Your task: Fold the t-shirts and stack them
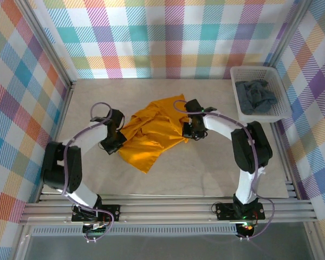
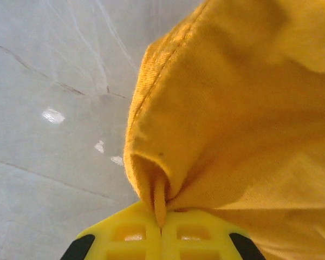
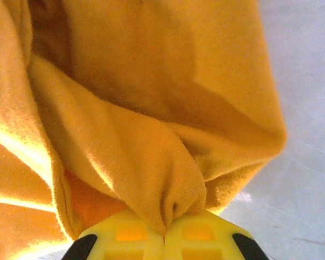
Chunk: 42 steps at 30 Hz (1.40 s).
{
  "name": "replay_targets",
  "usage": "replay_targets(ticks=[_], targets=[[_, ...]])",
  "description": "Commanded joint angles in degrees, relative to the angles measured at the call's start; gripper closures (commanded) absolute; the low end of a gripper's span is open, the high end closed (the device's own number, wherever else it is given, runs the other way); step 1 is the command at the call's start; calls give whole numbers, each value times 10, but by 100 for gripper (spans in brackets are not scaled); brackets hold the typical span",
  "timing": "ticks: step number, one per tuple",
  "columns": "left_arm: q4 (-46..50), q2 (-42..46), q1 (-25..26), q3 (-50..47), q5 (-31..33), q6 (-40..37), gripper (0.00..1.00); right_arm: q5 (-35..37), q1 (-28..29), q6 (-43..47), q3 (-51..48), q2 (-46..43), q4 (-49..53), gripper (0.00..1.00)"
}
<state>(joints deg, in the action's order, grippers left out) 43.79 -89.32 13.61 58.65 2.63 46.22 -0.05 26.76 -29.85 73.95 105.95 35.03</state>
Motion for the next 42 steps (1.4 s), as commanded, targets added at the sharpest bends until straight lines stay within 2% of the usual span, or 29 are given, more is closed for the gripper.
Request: replay_targets(ticks=[1, 4, 8, 14, 20, 22, 25, 27, 30, 33, 38, 42], targets=[[15, 51, -15, 6, 12, -18, 100, 32, -42, -7, 13, -83, 20, 100], [0, 83, -19, 22, 4, -26, 100, 18, -71, 14, 54, -118, 28, 100], [-15, 106, -24, 65, 2, -24, 100, 16, -106, 41, 143, -121, 61, 100], [-12, 137, -32, 141, 32, -23, 100, 16, -128, 78, 262, -118, 82, 100], [-31, 168, -32, 114, 14, 13, 100, 21, -129, 84, 268, -123, 82, 100], [-33, 162, -33, 94, 10, 25, 100, -3, -130, 90, 258, -100, 73, 91], [-32, 154, -38, 78, 19, 41, 100, -55, -133, 85, 274, -33, 86, 60], [-33, 157, -49, 74, 21, 52, 100, -87, -137, 67, 287, 7, 107, 49], [-20, 161, -57, 80, 27, 58, 100, -91, -135, 26, 235, -9, 95, 45], [-7, 166, -57, 86, 27, 64, 100, -75, -121, -4, 112, -76, 48, 44], [-12, 177, -57, 75, 5, 92, 100, -92, -71, -51, -74, -149, -31, 55], [-15, 175, -57, 88, -8, 99, 100, -102, -13, -69, -112, -125, -97, 50]])
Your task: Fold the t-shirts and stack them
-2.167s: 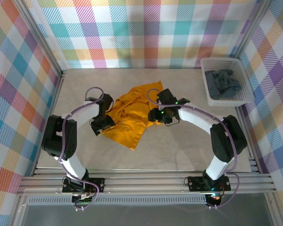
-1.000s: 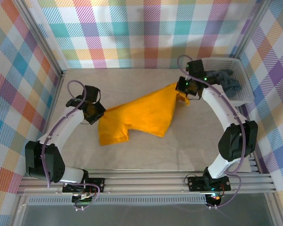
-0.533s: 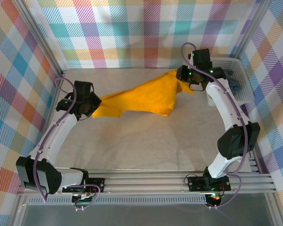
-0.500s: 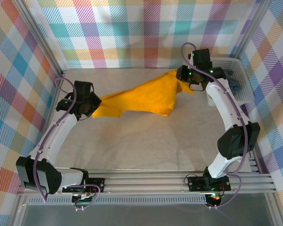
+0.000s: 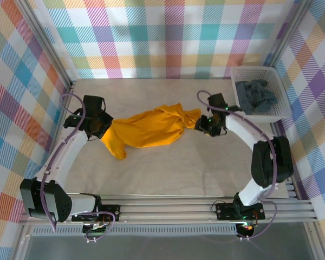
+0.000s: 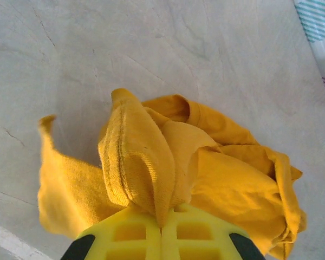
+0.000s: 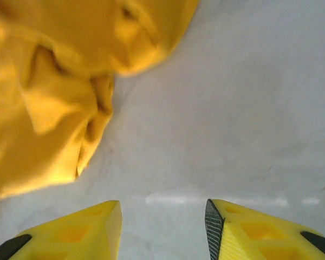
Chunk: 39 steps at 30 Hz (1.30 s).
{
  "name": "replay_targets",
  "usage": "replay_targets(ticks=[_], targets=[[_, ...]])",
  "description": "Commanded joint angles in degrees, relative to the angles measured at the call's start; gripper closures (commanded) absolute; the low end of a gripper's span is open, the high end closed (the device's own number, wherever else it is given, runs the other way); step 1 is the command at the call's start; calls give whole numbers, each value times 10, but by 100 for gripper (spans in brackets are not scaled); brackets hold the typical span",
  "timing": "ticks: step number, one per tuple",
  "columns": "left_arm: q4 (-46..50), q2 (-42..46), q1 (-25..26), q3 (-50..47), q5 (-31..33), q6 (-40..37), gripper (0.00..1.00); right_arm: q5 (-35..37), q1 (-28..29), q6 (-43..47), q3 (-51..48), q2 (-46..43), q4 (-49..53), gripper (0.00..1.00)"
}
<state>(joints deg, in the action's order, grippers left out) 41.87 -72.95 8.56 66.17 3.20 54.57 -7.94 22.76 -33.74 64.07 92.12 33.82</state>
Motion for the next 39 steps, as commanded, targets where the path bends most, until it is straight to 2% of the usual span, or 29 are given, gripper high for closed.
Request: replay_targets(ticks=[1, 4, 8, 14, 16, 18, 20, 25, 30, 35, 39], targets=[[3, 9, -6, 19, -18, 14, 100, -28, 38, -34, -6, 33, -95, 50], [5, 4, -6, 40, -21, 10, 100, -15, 60, -39, 34, 96, -94, 49], [7, -1, -6, 56, -26, 7, 100, 7, 62, -36, 84, 159, -100, 49], [2, 2, -6, 60, -33, 3, 100, 17, 61, -25, 160, 241, -84, 58], [-2, 1, -6, 62, -37, 2, 100, 16, 61, -24, 177, 255, -79, 67], [-6, -1, -6, 68, -40, 2, 100, 20, 61, -21, 189, 255, -76, 88], [-8, -3, -7, 80, -40, 2, 100, 36, 61, -15, 187, 227, -78, 100], [-24, -14, -17, 132, -38, 13, 100, 78, 60, 27, 223, 114, -40, 100], [-58, 5, -30, 211, -17, 32, 100, 73, 39, 76, 296, 33, 7, 100], [-72, 55, -32, 254, 11, 36, 100, 44, 21, 99, 354, -25, 49, 100], [-89, 122, -32, 260, 40, 38, 100, 57, 20, 111, 343, -109, 45, 100]])
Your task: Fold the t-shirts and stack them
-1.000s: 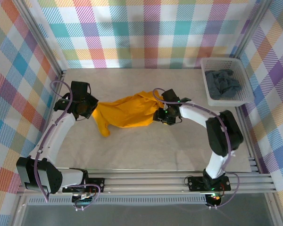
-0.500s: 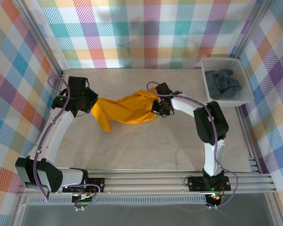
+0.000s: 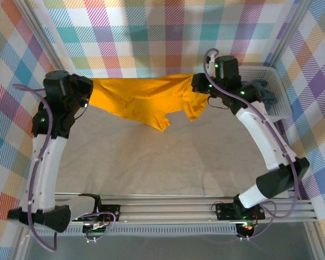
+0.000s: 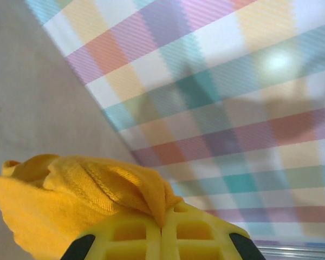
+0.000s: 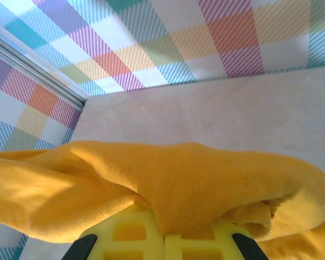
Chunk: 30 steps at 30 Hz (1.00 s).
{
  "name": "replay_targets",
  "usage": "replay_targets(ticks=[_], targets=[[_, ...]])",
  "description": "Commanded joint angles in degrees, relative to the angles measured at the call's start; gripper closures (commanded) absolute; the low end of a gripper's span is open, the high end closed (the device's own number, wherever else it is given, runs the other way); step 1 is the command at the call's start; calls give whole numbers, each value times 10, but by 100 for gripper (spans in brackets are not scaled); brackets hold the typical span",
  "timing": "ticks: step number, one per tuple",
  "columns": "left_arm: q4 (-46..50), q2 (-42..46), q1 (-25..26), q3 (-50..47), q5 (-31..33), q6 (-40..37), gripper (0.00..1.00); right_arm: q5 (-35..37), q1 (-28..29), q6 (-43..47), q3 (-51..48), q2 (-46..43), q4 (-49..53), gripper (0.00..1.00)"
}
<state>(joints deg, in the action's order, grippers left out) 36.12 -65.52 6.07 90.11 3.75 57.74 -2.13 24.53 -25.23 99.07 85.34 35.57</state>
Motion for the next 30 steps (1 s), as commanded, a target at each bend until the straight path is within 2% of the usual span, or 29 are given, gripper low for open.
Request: replay_targets(ticks=[1, 7, 13, 16, 18, 20, 23, 24, 25, 26, 28, 29, 30], targets=[[-37, 68, -7, 21, 41, 7, 100, -1, 3, 28, -28, -72, 11, 100], [-86, 144, -7, 31, 69, 2, 100, -61, 3, 35, -186, -260, -129, 100], [-104, 100, -7, 88, 56, 5, 100, -121, 3, -26, -233, -303, -148, 100], [-67, 30, -7, 120, 60, 5, 100, -113, 1, -59, -220, -254, -118, 100], [-26, -38, -6, 136, 70, 5, 100, -128, -12, -82, -190, -179, -81, 100], [-40, -114, -7, 146, 46, -8, 100, -161, -35, -113, -151, -95, -42, 100], [-39, -257, -7, 178, 10, -45, 100, -169, -66, -157, -110, 18, 5, 67], [-24, -312, -9, 199, -8, -57, 92, -166, -76, -163, -108, 46, 2, 59], [-19, -355, -9, 216, -24, -73, 72, -162, -83, -163, -112, 64, -9, 55], [-1, -401, -8, 239, -41, -93, 47, -155, -87, -156, -114, 81, -18, 52], [48, -460, -8, 270, -57, -95, 31, -135, -87, -130, -108, 108, -6, 50], [48, -469, -6, 261, -66, -103, 25, -130, -85, -115, -107, 118, 7, 50], [52, -465, -1, 246, -64, -112, 24, -121, -79, -97, -113, 120, 22, 50]])
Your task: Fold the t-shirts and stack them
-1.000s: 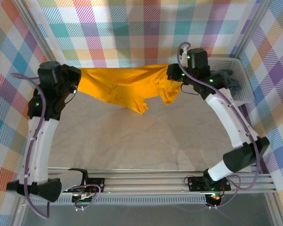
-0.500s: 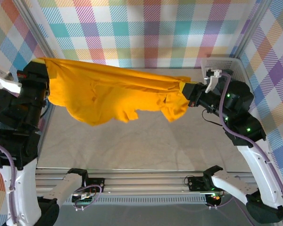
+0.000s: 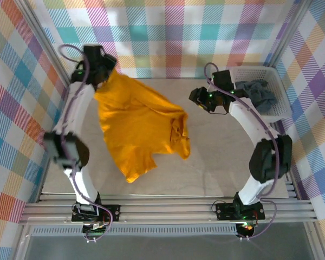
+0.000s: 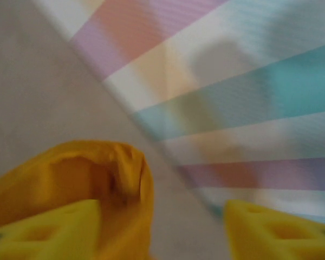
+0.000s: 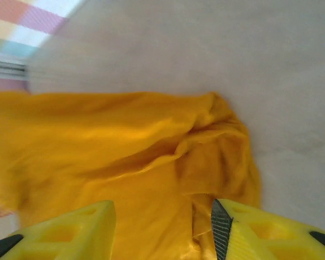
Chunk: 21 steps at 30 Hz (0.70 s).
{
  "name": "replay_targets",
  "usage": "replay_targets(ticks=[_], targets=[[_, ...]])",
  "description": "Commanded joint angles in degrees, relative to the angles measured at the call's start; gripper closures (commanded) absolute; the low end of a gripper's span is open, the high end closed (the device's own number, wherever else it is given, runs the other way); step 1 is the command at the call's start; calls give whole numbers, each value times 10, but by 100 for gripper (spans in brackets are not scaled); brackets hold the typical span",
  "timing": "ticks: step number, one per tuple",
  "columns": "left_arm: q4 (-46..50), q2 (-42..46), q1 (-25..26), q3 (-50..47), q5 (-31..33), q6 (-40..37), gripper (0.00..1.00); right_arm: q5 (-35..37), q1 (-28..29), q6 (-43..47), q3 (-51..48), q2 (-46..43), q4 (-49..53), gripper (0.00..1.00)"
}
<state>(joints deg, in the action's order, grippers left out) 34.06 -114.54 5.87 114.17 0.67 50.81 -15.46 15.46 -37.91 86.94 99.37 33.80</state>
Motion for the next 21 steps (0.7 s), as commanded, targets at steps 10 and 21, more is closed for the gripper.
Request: replay_targets(ticks=[10, 21], targets=[[166, 257, 41, -391, -41, -23, 40, 194, 199, 148, -200, -105, 116, 54], [114, 301, 89, -636, -167, 68, 49, 249, 294, 213, -177, 21, 120, 58]])
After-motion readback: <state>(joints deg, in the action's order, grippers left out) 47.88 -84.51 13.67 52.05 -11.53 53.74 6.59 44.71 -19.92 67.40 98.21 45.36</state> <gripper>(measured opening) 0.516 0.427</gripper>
